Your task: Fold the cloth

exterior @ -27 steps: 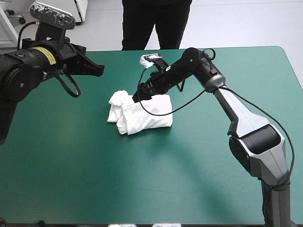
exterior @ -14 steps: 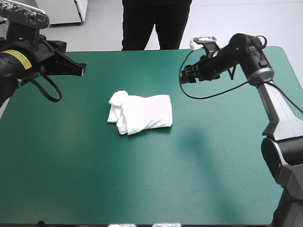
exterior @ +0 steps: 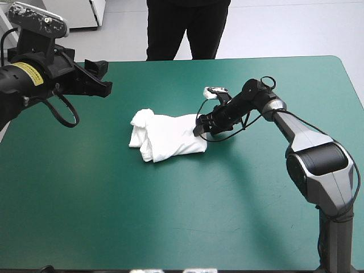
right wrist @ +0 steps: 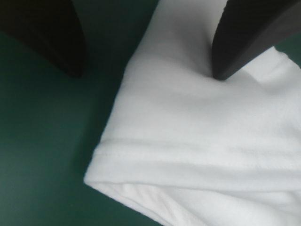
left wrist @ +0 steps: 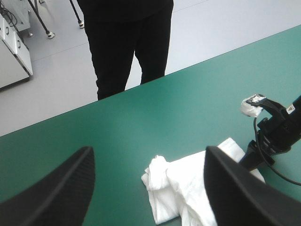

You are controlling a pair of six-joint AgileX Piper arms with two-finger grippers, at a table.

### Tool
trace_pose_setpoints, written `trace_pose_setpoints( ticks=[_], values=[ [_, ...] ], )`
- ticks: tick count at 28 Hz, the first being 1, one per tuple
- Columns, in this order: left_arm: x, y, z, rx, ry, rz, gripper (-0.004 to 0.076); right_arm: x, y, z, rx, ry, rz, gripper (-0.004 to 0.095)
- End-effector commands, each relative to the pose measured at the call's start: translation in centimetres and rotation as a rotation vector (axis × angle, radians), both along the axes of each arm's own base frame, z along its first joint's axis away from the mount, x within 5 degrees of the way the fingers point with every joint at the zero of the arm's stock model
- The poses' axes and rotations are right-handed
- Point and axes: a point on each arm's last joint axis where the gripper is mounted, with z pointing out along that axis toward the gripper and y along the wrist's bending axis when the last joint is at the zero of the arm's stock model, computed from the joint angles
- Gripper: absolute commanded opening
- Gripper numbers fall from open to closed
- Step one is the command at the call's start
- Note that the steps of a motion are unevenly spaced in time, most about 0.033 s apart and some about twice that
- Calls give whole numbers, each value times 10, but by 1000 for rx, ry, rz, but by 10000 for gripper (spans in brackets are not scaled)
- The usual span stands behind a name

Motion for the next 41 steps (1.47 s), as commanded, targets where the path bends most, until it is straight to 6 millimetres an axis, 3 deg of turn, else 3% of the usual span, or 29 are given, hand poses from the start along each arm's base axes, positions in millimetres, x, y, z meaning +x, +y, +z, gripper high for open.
trace_pose_setpoints(
  ticks=[1, 4, 8, 11, 16, 22, 28, 32, 35, 37, 39, 41],
  values=[
    [-13, 8, 8, -25, -5, 14, 494, -1, 6, 26, 89, -58, -5, 622],
    [-13, 8, 7, -26, -4, 12, 494, 3, 8, 5, 83, 1, -10, 395],
    [-14, 9, 8, -28, -8, 12, 494, 4, 11, -16, 55, 45, 4, 2],
    [-19, 13, 11, -31, -20, 17, 494, 4, -7, -15, -95, 35, 12, -13],
    [-21, 14, 11, -34, -24, 17, 494, 3, -57, 3, -357, 9, -17, -13],
    [-21, 14, 12, -36, -25, 16, 494, -14, -140, 29, -502, 44, -164, -13],
    [-21, 14, 12, -36, -25, 16, 494, -69, -244, 39, -577, 85, -422, -13],
    [-21, 14, 12, -36, -25, 16, 494, -121, -305, 34, -570, 106, -644, -13],
    [-22, 13, 12, -39, -22, 10, 494, -153, -333, 31, -506, 87, -833, -13],
    [-22, 13, 12, -39, -22, 10, 494, -165, -341, 30, -442, 67, -937, -13],
    [-22, 13, 12, -39, -22, 10, 494, -169, -342, 33, -424, 48, -960, 0],
    [-22, 13, 12, -42, -20, 6, 494, -168, -340, 35, -412, 44, -942, 79]
  ],
)
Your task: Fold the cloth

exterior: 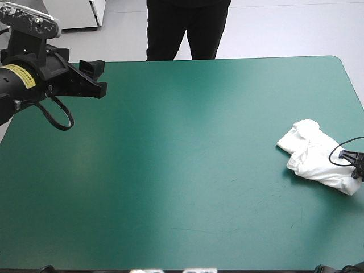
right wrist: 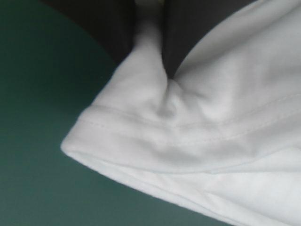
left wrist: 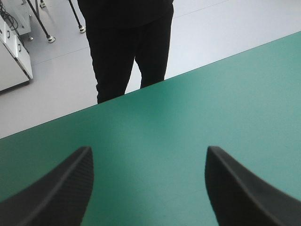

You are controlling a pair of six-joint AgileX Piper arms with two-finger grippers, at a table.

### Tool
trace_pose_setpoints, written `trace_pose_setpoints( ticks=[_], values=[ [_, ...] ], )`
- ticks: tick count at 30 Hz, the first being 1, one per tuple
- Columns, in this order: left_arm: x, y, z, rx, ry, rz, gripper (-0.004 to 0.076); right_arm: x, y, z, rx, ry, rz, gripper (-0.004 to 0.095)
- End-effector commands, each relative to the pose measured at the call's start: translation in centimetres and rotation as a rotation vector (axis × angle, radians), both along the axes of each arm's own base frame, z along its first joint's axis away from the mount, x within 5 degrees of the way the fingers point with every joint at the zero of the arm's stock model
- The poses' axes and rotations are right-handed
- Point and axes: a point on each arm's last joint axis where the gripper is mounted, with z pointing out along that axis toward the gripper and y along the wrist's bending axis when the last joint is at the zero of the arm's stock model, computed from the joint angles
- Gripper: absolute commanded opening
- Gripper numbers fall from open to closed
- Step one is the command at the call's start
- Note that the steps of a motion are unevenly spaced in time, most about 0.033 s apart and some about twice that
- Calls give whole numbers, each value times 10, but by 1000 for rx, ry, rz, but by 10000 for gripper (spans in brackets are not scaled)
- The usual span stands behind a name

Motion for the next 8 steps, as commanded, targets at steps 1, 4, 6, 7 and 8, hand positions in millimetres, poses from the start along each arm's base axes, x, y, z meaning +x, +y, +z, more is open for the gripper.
trace_pose_setpoints(
  ticks=[1, 4, 6, 7, 8],
  values=[
    [-14, 8, 7, -28, -4, 4, 494, 1, 2, 22, -13, -106, -3, 136],
    [-14, 7, 7, -30, -1, -7, 494, 1, 3, 29, -5, -108, 4, 436],
    [-15, 7, 7, -33, 1, -11, 494, -1, 3, 41, -27, -116, -2, 666],
    [-15, 7, 7, -34, 1, -12, 494, -2, 4, 48, -34, -131, -11, 749],
    [-14, 6, 7, -33, 3, -12, 494, -3, 5, 59, -48, -152, -9, 806]
  ],
)
